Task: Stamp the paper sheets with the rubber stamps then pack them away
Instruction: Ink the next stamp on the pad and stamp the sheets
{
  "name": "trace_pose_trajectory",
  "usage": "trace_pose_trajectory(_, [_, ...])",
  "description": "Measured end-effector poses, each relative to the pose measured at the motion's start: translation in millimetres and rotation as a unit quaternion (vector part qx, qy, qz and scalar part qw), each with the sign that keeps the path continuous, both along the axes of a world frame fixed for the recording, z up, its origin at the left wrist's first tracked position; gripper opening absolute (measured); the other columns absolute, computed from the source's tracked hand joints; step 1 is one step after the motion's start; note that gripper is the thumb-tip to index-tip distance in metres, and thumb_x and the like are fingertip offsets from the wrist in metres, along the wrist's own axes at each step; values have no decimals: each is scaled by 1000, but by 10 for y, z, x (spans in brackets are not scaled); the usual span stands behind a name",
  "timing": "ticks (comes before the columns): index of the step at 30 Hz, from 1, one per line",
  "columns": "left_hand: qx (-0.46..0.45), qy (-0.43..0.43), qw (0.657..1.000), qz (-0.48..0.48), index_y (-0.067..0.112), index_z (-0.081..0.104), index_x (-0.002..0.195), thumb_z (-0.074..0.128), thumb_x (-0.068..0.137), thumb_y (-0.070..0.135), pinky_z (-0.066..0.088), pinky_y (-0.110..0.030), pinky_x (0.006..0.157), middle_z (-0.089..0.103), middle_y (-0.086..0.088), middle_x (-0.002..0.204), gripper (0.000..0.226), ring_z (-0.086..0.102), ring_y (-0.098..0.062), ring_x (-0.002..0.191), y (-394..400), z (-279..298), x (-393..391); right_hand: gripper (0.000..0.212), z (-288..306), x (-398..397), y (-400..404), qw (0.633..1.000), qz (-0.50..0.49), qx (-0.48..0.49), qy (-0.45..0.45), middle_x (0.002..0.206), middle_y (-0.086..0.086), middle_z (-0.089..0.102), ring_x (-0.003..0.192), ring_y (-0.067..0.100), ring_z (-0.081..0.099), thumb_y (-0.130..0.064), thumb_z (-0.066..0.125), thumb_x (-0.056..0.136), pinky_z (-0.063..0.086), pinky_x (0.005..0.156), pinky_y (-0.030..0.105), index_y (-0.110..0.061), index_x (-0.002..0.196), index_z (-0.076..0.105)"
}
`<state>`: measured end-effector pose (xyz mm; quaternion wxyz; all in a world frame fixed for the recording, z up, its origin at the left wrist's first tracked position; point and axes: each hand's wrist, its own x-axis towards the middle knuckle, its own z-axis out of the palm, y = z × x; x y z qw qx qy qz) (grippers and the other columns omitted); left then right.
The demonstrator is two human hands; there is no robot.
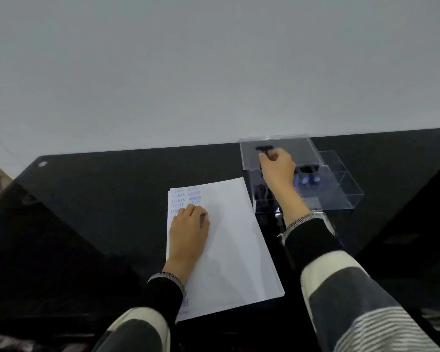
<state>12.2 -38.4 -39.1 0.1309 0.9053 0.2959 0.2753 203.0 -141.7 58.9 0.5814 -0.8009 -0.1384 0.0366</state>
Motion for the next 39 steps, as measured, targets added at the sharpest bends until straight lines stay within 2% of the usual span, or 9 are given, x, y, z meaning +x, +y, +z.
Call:
trace_pose_trajectory(6, [75, 93, 993, 21, 13, 61, 83, 63, 88, 9, 42, -34, 57, 59, 0, 83, 6, 56, -23, 71, -92, 94, 13, 11, -152, -270, -830, 998, 22, 34, 41, 101, 4, 63, 92, 21, 61, -23, 60, 91, 52, 78, 37, -17, 98, 55])
trace_pose_trajectory(8, [87, 146, 984, 44, 16, 63, 98, 53, 93, 14, 44, -35, 76, 61, 1, 99, 11, 59, -21, 88, -206, 146, 41, 12, -178, -329, -1152, 999, 25, -5, 26, 98, 3, 61, 89, 18, 58, -23, 61, 90, 47, 71, 30, -13, 94, 56])
trace_pose_trajectory(10, [61, 113, 991, 31, 18, 63, 111, 46, 96, 17, 38, -38, 95, 60, 1, 114, 23, 56, -21, 104, -358, 148, 59, 12, -192, -379, -1426, 998, 46, -47, 8, 88, 6, 61, 80, 17, 56, -22, 61, 90, 42, 62, 25, -11, 86, 58])
trace_pose_trajectory(14, [-84, -11, 979, -187, 19, 63, 117, 55, 95, 21, 37, -32, 99, 58, 4, 122, 23, 52, -17, 113, -842, 188, 132, 11, -185, -476, -1751, 977, 114, -181, -9, 88, 7, 61, 81, 19, 55, -21, 57, 92, 40, 65, 31, -12, 87, 54])
trace_pose_trajectory(18, [-103, 82, 942, -308, 26, 52, 134, 61, 89, 43, 20, -27, 112, 46, 12, 140, 49, 33, -9, 133, -1179, 164, 228, 9, -208, -621, -1813, 951, 162, -261, -38, 86, 8, 57, 80, 24, 56, -18, 55, 92, 40, 62, 30, -15, 86, 50])
trace_pose_trajectory(21, [-70, 126, 942, -304, 31, 43, 141, 60, 86, 52, 8, -25, 113, 36, 16, 148, 61, 18, -8, 142, -1228, 64, 249, 8, -213, -711, -1793, 936, 180, -297, -60, 77, 2, 51, 74, 23, 53, -15, 55, 92, 40, 59, 30, -12, 87, 50])
trace_pose_trajectory(28, [-92, 113, 942, -304, 32, 41, 142, 58, 87, 54, 6, -22, 112, 35, 17, 148, 62, 19, -7, 141, -1228, 23, 231, 9, -270, -751, -1687, 913, 200, -347, -75, 74, 3, 48, 64, 18, 47, -13, 53, 90, 35, 51, 27, -12, 86, 45])
trace_pose_trajectory(35, [-126, 48, 959, -248, 26, 51, 135, 51, 98, 33, 4, -31, 118, 46, 11, 142, 38, 26, -10, 140, -1064, 130, 188, 10, -293, -752, -1605, 908, 197, -366, -60, 75, 3, 48, 62, 12, 48, -3, 53, 83, 34, 48, 22, -4, 90, 46])
trace_pose_trajectory(39, [-108, 34, 981, -160, 24, 55, 131, 48, 99, 27, 0, -37, 118, 48, 7, 142, 33, 24, -14, 143, -842, 68, 71, 24, -331, -833, -1527, 882, 214, -405, -111, 75, 4, 48, 76, 29, 56, 2, 52, 75, 43, 57, 36, -11, 85, 35])
